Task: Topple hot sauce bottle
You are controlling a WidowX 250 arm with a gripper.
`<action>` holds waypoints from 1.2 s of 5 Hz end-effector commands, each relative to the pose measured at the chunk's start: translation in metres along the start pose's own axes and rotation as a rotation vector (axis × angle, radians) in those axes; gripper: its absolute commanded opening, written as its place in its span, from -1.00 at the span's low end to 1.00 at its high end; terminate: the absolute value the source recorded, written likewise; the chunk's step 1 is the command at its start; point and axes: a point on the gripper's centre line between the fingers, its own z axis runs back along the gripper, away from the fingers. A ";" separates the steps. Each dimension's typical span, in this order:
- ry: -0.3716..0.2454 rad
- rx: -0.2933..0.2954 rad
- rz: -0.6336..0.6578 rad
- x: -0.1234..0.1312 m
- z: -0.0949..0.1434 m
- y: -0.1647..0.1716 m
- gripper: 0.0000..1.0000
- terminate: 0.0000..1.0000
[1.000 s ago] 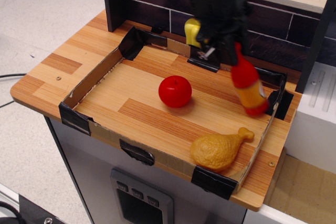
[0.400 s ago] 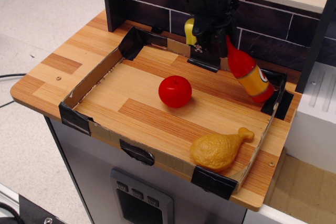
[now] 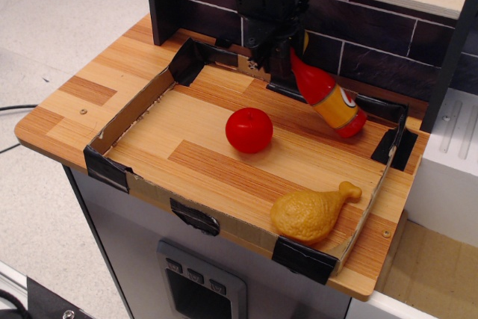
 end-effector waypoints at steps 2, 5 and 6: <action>-0.145 -0.005 -0.010 0.026 -0.013 -0.012 -1.00 -1.00; -0.164 0.034 -0.015 0.038 -0.004 -0.013 1.00 -1.00; -0.159 0.014 -0.008 0.044 0.010 -0.015 1.00 -1.00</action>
